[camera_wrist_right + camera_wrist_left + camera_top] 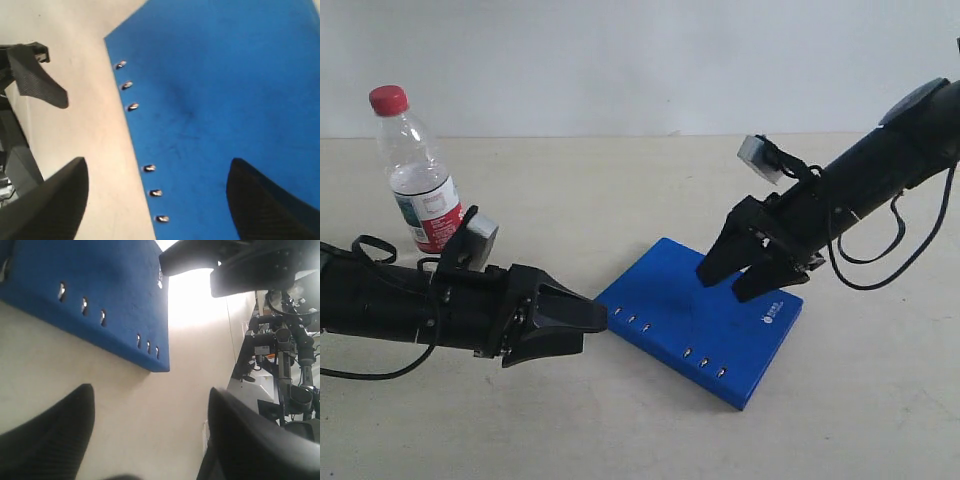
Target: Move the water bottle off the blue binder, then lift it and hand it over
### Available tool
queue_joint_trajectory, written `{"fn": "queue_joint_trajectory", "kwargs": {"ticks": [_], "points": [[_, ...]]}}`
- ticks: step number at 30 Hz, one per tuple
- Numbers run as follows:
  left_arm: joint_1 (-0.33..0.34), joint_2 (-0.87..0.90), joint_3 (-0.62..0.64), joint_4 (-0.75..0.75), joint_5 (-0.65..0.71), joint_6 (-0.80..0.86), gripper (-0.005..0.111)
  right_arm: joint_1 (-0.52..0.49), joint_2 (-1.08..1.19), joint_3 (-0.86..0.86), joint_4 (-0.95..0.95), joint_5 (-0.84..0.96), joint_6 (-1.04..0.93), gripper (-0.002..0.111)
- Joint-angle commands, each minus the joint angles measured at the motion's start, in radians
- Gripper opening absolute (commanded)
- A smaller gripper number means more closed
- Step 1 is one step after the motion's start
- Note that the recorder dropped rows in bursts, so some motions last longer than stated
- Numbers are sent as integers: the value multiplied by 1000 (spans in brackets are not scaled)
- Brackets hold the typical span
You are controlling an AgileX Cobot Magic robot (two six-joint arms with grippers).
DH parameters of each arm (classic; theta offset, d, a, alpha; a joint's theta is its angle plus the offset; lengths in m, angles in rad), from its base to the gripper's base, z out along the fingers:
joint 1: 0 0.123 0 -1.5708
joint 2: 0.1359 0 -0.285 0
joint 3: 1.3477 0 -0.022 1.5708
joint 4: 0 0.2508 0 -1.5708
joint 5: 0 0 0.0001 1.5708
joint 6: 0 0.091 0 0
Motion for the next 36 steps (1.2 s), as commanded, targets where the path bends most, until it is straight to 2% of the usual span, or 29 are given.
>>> {"fn": "queue_joint_trajectory", "kwargs": {"ticks": [1,2,7,11,18,23,31,36], "points": [[-3,2,-6,0,-3,-12,61,19,-37,-8,14,17,-118,69],[-3,2,-6,0,-3,-14,61,19,-44,-8,14,17,-119,69],[-3,2,-6,0,-3,-29,61,19,-38,-8,-28,-274,-125,69],[-3,2,-6,0,-1,-44,61,19,-7,-8,-83,-360,-108,69],[-3,2,-6,0,-3,-46,61,19,44,-8,-198,-205,-46,69],[-3,2,-6,0,-19,-46,61,19,44,-8,-87,13,-79,69],[-3,2,-6,0,-64,-38,61,90,44,-6,-69,17,14,69],[-3,2,-6,0,-84,-75,61,165,44,-6,-65,17,0,69]]}}
